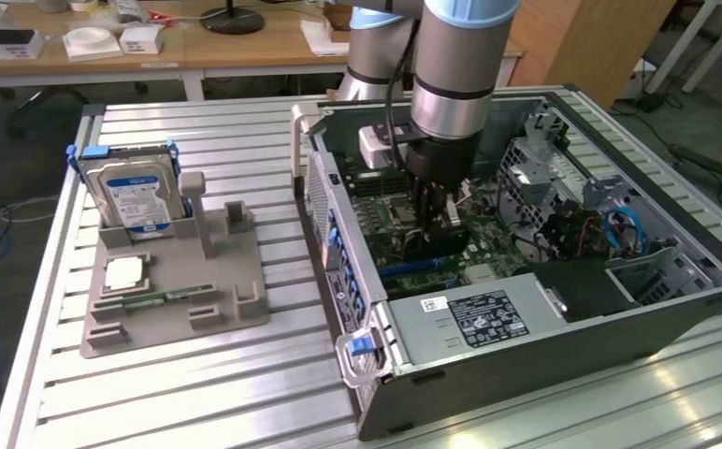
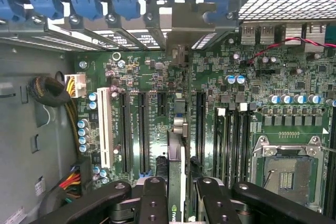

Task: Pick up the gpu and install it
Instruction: 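Insert the gpu into the slot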

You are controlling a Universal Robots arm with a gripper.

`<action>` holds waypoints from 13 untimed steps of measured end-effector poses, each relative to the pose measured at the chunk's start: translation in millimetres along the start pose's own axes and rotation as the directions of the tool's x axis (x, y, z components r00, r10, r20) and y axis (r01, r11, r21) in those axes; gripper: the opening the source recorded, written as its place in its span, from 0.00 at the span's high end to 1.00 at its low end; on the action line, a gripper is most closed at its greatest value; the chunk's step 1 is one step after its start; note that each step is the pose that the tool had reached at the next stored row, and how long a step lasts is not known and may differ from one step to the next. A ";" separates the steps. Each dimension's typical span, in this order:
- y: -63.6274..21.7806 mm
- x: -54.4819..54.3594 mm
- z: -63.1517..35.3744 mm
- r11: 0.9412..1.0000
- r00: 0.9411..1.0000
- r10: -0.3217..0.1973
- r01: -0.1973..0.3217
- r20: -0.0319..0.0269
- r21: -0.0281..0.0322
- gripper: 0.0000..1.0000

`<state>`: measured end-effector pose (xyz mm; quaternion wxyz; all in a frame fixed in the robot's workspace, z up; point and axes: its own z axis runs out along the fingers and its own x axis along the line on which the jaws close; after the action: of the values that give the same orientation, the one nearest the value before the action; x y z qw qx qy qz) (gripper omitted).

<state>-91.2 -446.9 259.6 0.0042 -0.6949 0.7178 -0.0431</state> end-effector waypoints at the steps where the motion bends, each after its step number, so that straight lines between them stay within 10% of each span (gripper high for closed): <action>1: 0.1 0.2 0.0 1.000 1.000 0.000 0.000 0.000 0.000 0.74; 13: 4.3 0.4 -0.1 1.000 1.000 0.000 0.000 0.000 0.000 0.74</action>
<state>-95.5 -447.1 259.5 0.0043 -0.6949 0.7178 -0.0431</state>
